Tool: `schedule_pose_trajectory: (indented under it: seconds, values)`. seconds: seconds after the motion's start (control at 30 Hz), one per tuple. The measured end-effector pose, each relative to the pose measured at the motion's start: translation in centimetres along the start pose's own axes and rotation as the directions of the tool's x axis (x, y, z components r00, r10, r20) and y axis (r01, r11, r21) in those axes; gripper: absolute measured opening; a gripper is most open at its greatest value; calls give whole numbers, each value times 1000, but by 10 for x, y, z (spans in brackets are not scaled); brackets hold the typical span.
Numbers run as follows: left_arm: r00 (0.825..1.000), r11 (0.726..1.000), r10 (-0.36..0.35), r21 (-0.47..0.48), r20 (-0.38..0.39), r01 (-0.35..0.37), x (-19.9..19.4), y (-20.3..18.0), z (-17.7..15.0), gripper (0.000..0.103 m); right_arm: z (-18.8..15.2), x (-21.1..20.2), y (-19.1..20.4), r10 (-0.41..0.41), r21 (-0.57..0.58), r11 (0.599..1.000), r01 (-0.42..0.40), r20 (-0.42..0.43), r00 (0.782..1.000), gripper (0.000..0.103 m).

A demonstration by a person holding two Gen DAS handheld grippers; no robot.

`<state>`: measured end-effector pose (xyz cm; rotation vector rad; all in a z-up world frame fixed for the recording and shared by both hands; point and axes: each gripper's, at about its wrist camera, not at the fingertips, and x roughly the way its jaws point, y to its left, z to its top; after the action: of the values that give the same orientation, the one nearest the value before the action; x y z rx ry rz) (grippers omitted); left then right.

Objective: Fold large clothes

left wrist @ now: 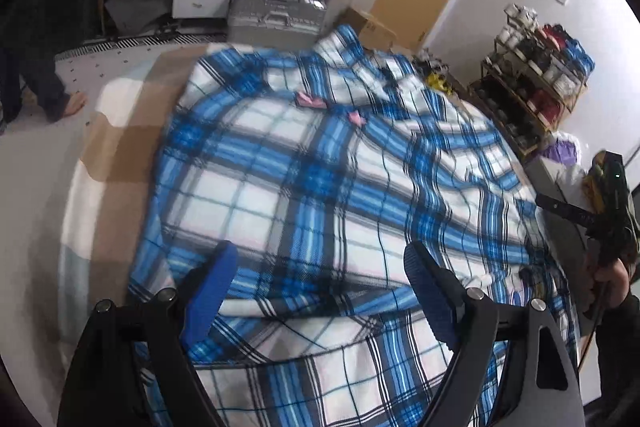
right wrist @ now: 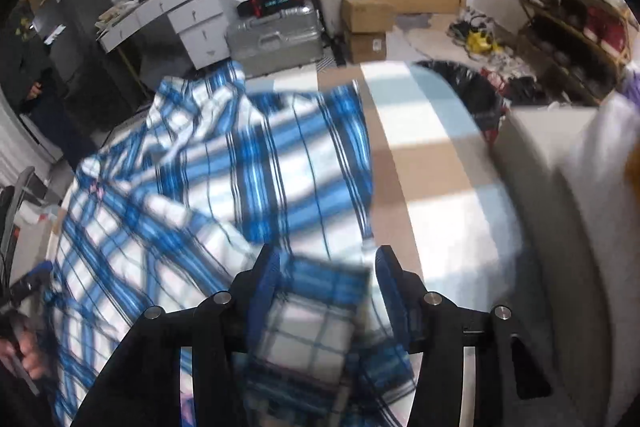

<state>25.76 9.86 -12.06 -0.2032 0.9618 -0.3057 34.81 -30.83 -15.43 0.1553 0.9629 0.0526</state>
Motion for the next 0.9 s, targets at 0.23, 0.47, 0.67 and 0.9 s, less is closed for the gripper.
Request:
schedule_pose_trajectory:
  seconds: [0.23, 0.47, 0.67, 0.9]
  values:
    - [1000, 1000, -1, 7, -9, 1, -1, -7, -4, 82, -10, 18, 16, -59, -112, 992, 57, -13, 998, 29]
    - [997, 992, 82, 94, -15, -80, -3, -17, 2, 82, -7, -20, 46, -128, -261, 950, 170, 171, 977, 5]
    - [992, 985, 122, 121, 21, -124, -8, -17, 11, 82, 28, -61, 61, -105, -283, 937, 204, 330, 938, 5]
    - [988, 985, 157, 76, 3, -156, 10, -8, 23, 82, 57, 14, 30, -209, -181, 958, 225, 99, 973, 8]
